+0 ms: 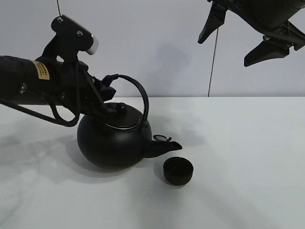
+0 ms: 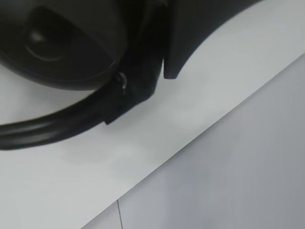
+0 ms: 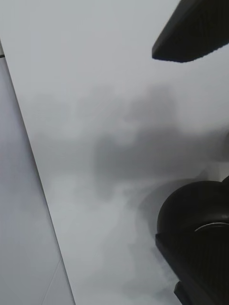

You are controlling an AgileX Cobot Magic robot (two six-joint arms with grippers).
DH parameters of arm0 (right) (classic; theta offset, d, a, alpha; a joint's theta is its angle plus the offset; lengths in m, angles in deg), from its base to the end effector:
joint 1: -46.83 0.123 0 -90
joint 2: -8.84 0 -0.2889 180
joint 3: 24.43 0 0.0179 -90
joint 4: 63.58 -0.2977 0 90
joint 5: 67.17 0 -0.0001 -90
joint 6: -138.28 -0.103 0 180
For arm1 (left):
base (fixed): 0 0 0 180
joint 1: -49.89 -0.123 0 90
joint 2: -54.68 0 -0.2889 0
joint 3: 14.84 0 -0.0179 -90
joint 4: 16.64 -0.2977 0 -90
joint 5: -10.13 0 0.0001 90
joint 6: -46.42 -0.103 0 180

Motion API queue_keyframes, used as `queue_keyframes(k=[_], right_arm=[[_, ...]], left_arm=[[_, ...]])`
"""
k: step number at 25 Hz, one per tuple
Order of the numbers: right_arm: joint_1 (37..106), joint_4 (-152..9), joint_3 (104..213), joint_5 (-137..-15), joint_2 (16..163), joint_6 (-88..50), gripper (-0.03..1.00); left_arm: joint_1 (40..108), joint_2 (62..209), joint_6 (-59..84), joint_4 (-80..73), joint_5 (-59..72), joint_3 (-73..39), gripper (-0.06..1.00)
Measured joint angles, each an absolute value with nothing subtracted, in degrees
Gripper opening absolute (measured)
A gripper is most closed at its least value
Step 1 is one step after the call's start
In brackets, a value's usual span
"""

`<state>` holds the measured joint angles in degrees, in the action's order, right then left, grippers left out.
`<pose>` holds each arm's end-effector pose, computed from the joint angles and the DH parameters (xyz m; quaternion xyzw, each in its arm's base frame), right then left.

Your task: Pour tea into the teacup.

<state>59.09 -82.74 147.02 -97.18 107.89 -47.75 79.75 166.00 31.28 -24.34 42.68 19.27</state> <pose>0.3920 0.1025 0.2619 0.0542 0.9237 0.1847 0.3314 0.3286 -0.1972 0.1167 0.3802 0.7424 -0.0695 0.5472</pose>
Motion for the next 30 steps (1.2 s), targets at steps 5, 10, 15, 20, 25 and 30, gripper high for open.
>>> queue_keyframes(k=[5,10,15,20,25,30], right_arm=[[59.09,-82.74,147.02,-97.18,107.89,-47.75,0.66],[59.09,-82.74,147.02,-97.18,107.89,-47.75,0.66],[59.09,-82.74,147.02,-97.18,107.89,-47.75,0.66],[59.09,-82.74,147.02,-97.18,107.89,-47.75,0.66],[59.09,-82.74,147.02,-97.18,107.89,-47.75,0.66],[59.09,-82.74,147.02,-97.18,107.89,-47.75,0.66]], left_arm=[[79.75,166.14,29.53,-24.34,42.63,19.27,0.11],[79.75,166.14,28.6,-24.45,42.63,19.27,0.11],[79.75,166.14,27.68,-24.52,42.63,19.27,0.11],[79.75,166.14,27.17,-24.52,42.59,19.27,0.11],[79.75,166.14,27.15,-24.52,40.06,17.96,0.11],[79.75,166.14,27.15,-24.52,39.9,17.97,0.11]])
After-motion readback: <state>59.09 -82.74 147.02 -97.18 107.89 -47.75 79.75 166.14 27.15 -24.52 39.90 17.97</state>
